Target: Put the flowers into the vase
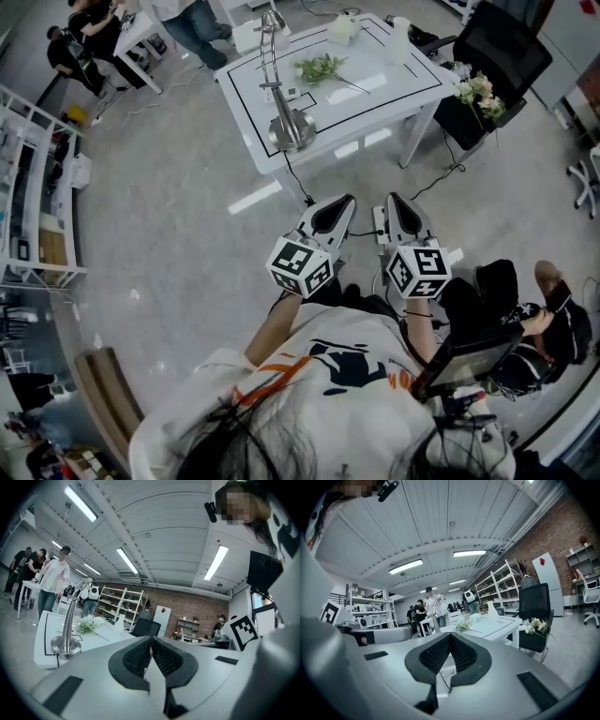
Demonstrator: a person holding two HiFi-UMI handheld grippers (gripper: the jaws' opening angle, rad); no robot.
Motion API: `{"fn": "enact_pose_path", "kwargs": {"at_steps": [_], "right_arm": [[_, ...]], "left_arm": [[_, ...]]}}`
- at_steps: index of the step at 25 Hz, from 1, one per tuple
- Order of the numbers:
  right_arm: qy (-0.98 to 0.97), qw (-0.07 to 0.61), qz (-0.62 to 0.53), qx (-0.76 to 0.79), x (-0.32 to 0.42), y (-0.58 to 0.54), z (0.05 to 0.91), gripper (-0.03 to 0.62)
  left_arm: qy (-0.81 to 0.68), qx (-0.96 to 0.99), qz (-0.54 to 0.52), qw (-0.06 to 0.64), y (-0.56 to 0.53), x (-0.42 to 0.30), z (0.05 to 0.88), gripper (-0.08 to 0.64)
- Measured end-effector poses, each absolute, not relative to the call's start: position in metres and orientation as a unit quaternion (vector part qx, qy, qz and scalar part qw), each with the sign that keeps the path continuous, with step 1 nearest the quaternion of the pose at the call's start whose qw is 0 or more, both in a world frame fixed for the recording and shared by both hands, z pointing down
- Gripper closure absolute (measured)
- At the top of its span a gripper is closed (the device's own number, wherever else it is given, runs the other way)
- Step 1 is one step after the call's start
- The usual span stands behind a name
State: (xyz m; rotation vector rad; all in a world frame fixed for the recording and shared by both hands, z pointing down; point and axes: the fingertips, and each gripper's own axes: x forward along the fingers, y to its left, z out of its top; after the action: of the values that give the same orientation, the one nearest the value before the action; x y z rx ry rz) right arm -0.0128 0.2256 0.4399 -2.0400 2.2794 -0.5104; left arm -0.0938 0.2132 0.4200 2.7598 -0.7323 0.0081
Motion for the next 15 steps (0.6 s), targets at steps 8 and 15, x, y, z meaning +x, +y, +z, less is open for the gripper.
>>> {"fn": "enact_pose_path", "kwargs": {"at_steps": [8,15], "right_arm": [[0.731,0.023,-0.178,-0.658,-0.003,0.216,0.453,0.578],[0.720,0.020,-0.180,-0.670,0.018,0.176,0.460,0.578]], "left_arm": [[-0.251,0.956,0.015,0.151,0.200,-0.083,0.431,0.551],[-0.233,0.960,0.019,0.152,0.162,-0.063,0.438,0.551]]}}
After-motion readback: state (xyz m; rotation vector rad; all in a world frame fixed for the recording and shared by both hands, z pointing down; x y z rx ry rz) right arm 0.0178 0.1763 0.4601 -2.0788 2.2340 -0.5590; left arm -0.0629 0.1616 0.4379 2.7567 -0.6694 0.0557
